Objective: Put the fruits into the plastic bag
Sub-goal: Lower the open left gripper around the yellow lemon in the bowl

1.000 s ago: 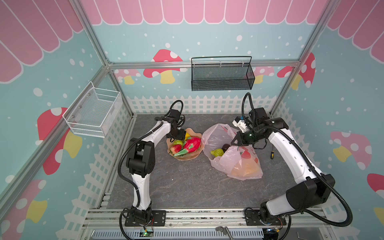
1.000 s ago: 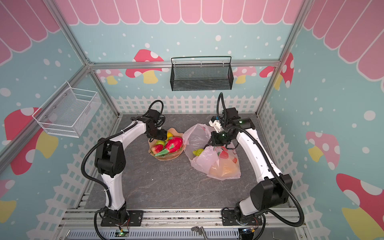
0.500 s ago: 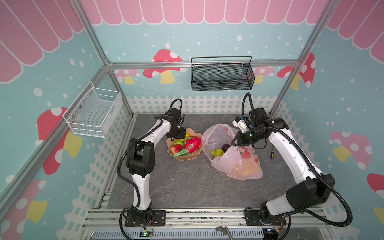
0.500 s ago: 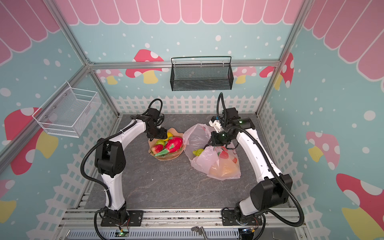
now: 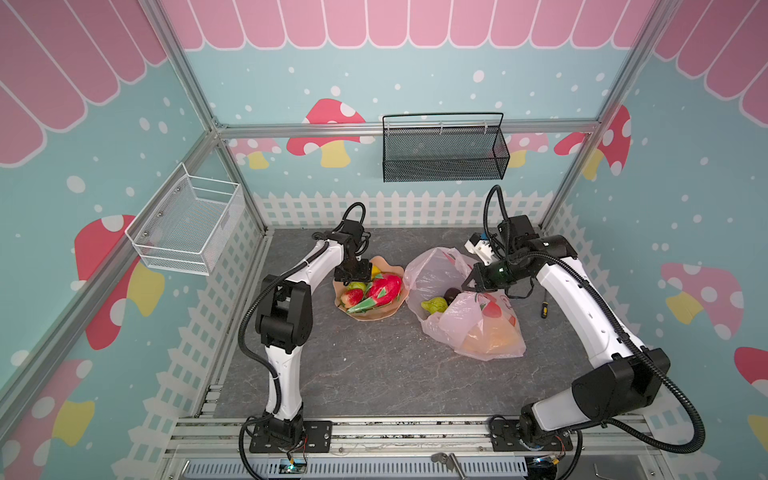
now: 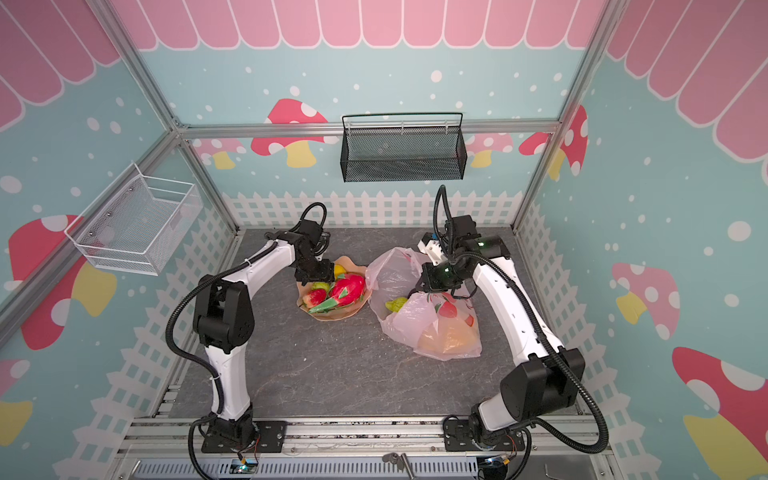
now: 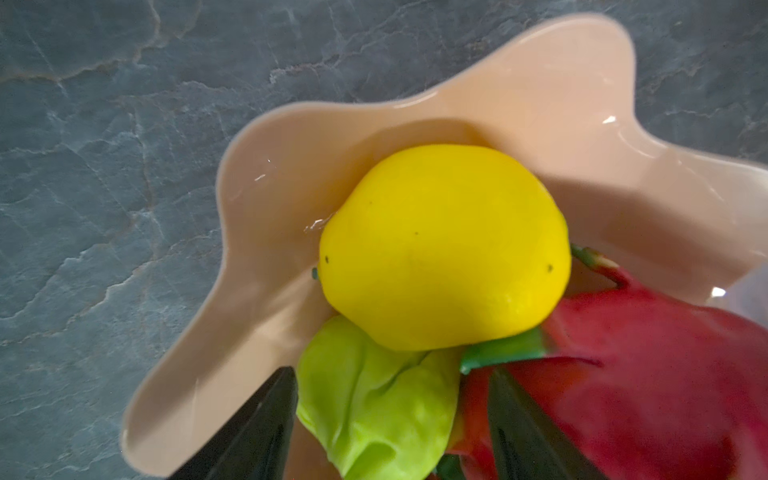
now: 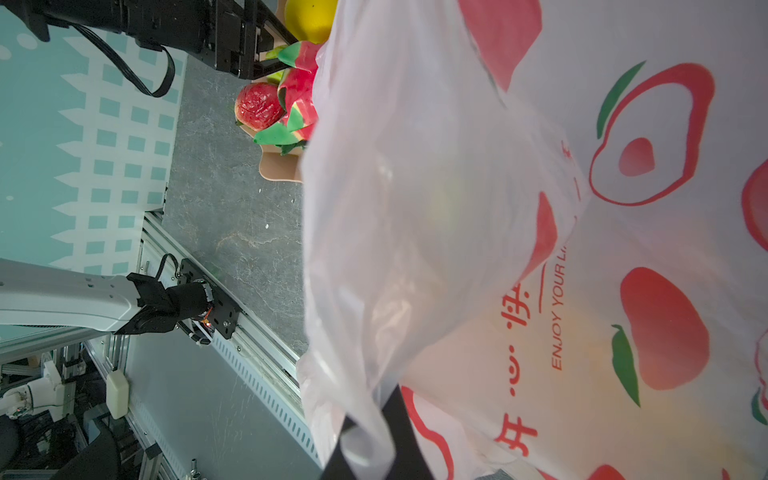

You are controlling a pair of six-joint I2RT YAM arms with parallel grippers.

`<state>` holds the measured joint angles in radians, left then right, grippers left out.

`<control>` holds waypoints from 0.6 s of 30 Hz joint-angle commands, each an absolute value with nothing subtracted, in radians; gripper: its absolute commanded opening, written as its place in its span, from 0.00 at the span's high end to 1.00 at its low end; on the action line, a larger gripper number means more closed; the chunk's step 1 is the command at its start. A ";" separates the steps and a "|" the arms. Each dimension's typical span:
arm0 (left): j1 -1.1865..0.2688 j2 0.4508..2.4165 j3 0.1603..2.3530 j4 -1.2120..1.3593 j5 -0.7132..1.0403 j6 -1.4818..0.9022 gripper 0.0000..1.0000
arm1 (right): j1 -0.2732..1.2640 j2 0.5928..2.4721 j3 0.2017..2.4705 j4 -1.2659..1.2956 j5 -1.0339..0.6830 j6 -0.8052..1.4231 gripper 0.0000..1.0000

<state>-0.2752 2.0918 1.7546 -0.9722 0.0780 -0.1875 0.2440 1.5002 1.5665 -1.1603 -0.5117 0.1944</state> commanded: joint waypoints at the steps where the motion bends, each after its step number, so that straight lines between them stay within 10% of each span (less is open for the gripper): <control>1: -0.281 2.119 1.743 -0.991 0.071 -0.219 0.28 | 0.250 1.483 1.569 -1.177 -0.509 0.173 1.00; 18: -0.284 2.067 1.731 -0.989 0.069 -0.244 0.72 | 0.250 1.472 1.565 -1.177 -0.505 0.170 1.00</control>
